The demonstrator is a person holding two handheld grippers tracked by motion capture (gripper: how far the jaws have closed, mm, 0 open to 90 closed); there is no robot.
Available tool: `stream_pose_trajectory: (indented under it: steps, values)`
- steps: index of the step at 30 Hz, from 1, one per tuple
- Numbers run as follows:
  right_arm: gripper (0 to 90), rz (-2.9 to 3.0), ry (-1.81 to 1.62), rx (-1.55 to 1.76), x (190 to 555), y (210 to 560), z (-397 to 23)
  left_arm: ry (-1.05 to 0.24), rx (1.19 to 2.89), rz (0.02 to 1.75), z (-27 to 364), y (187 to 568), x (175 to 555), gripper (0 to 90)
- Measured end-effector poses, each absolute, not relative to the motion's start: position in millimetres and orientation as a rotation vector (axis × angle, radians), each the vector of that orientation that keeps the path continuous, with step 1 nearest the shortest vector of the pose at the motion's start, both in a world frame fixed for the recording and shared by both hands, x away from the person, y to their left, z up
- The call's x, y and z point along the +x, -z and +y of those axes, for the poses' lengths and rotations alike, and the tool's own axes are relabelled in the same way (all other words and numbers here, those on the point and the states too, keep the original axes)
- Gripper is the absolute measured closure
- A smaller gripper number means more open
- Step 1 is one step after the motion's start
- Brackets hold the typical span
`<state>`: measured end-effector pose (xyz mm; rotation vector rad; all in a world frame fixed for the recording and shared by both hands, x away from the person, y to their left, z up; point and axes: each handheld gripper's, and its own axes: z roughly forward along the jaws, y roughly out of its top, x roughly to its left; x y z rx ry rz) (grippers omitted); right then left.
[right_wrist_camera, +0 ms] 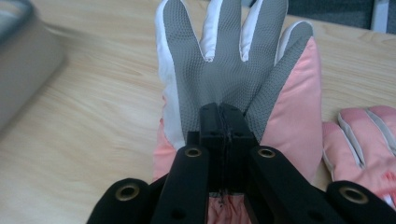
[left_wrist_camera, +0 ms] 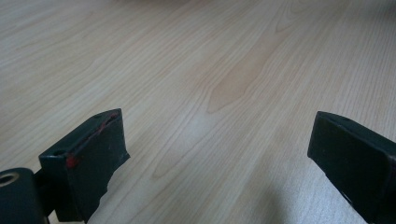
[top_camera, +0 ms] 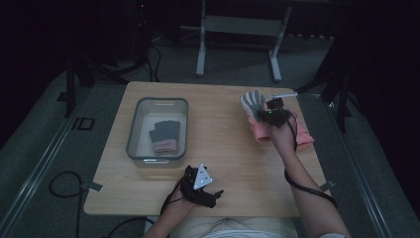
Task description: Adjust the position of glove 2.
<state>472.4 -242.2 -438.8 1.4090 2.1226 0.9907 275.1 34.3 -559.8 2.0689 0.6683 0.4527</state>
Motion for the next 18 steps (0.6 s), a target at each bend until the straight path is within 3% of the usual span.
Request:
stream_pose_trajectory:
  steps: [8, 18]
  values:
    - [89.0, 2.046, -1.125, 1.471, 409.7, 413.0, -236.1, -0.485, 2.041, 0.662, 36.9, 555.4, 275.1, 4.0]
    - [89.0, 2.048, -1.136, 1.512, 367.4, 437.2, -220.8, -0.528, 2.008, 0.653, 38.2, 552.4, 274.8, 4.0]
